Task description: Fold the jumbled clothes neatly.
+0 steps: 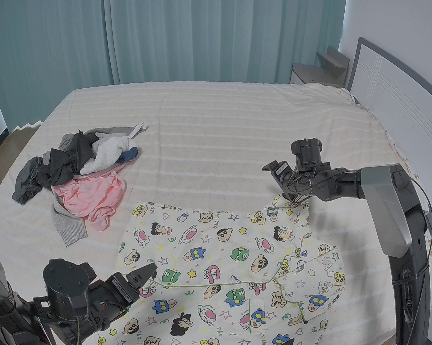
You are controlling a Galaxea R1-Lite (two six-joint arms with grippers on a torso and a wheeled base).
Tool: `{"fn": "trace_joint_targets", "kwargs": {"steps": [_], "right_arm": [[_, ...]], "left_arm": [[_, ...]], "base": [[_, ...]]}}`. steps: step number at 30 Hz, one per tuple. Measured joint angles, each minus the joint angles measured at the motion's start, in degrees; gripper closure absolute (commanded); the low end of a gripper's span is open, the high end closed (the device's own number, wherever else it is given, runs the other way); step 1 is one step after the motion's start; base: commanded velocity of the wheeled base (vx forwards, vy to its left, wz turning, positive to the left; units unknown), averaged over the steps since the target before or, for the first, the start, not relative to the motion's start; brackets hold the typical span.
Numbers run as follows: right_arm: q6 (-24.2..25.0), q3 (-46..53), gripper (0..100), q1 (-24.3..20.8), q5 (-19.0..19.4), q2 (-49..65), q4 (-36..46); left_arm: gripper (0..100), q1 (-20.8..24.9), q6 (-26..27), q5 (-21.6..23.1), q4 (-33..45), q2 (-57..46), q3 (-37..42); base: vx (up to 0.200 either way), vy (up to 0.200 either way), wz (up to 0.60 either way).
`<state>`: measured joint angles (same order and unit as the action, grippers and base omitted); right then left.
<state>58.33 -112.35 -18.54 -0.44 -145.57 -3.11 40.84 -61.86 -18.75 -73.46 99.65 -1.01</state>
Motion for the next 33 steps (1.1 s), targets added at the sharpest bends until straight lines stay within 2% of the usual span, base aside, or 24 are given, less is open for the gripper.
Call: {"fn": "trace_joint_targets", "kwargs": {"steps": [10,15,33], "right_arm": [[0.2,-2.1,0,0.3,-0.6,-4.6,-0.4],[0.0,-2.3,0,0.2,-1.7,-5.3,-3.9],[-1.8,-0.8,0,2.7,-2.7,6.9,-7.0]], "left_arm": [[0,0.0,-0.1,-0.6,0.0,0.5,0.0],[0,0.0,-0.1,-0.6,-0.1,0.7,0.0],[0,0.0,-0.4,-1.9,-0.2,0.7,0.0]], "base": [[0.000,0.000,0.00],[0.000,0.000,0.00],[0.000,0.000,0.00]]}}
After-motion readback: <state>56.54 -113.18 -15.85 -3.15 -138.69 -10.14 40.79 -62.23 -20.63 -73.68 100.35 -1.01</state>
